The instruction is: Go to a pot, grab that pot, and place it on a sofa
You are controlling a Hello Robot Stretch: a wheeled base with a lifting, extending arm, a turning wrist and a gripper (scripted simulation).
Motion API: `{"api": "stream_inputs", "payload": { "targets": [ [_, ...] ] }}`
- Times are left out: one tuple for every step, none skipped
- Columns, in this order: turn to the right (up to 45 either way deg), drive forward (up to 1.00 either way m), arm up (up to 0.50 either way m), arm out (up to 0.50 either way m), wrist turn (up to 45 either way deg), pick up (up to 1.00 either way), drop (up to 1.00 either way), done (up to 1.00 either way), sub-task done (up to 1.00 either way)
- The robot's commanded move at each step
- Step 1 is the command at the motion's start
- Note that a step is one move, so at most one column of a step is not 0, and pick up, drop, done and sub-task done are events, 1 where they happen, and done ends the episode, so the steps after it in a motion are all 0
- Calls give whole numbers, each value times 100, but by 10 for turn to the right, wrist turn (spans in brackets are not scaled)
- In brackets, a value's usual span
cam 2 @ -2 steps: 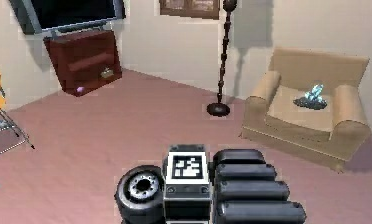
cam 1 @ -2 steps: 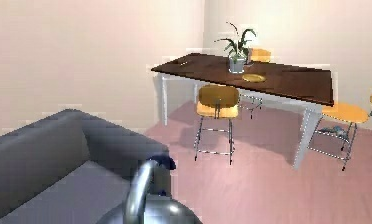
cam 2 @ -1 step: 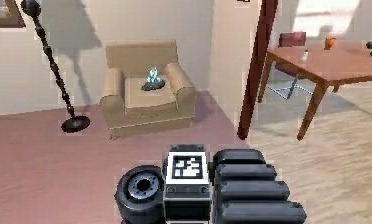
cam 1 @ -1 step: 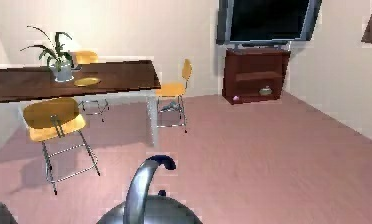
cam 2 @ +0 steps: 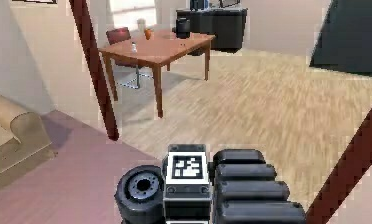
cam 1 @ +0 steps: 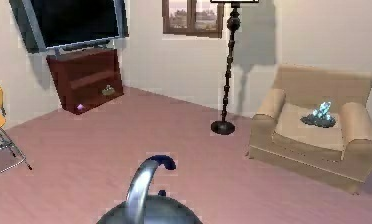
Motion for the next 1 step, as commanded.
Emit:
{"api": "stream_inputs", "payload": {
  "targets": [
    [450, 0, 0, 0, 0, 0, 0, 0, 0]
  ]
}}
